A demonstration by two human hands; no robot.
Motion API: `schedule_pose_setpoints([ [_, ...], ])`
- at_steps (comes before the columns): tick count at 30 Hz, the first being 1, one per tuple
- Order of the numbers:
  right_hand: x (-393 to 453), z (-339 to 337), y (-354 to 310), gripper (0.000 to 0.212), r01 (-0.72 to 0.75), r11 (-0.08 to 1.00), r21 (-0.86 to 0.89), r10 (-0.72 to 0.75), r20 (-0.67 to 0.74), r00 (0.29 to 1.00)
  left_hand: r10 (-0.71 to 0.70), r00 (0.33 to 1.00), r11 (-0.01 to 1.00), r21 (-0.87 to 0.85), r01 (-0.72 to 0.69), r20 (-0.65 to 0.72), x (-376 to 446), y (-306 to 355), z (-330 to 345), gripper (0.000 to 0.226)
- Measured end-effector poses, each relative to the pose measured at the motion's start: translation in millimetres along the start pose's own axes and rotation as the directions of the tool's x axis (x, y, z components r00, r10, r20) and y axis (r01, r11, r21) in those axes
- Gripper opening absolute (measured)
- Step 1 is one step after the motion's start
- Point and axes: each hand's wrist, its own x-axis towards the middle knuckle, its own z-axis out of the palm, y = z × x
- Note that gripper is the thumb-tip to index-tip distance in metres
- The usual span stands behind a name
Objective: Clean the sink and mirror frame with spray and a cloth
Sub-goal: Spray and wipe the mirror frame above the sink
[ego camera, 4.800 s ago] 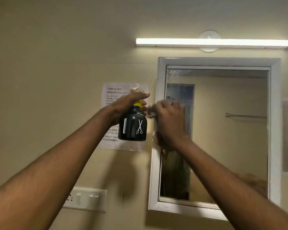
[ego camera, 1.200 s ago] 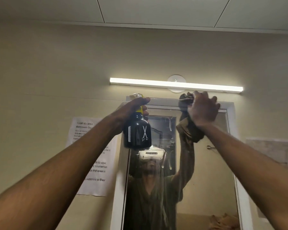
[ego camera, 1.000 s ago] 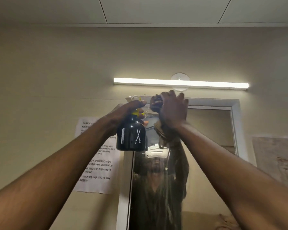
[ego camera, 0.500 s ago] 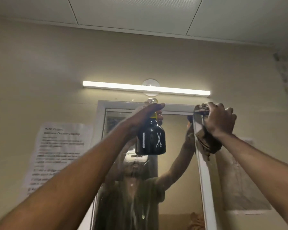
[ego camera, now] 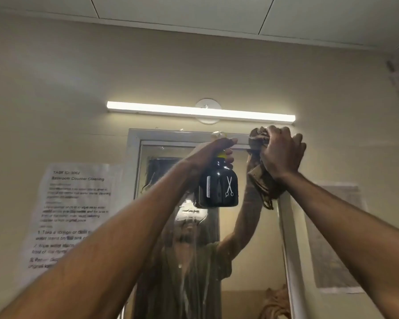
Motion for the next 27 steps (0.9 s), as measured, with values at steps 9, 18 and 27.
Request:
schedule_pose_setpoints([
  [9, -35, 20, -164, 0.036, 0.134, 0.970, 0.204, -0.147, 0.046, 0.988, -0.061, 0.969, 0.991, 0.105, 0.089, -0.241, -71, 23, -101, 0.026],
  [18, -54, 17, -248, 0.025, 0.302, 0.916, 0.262, -0.352, 0.169, 0.921, -0.036, 0.944, 0.994, 0.089, 0.069, -0.327, -122, 33, -145, 0.034],
  [27, -95, 10, -226, 0.027, 0.460, 0.864, 0.202, -0.496, 0.192, 0.847, -0.097, 0.944, 0.993, 0.036, 0.115, -0.315, -141, 17, -141, 0.027],
])
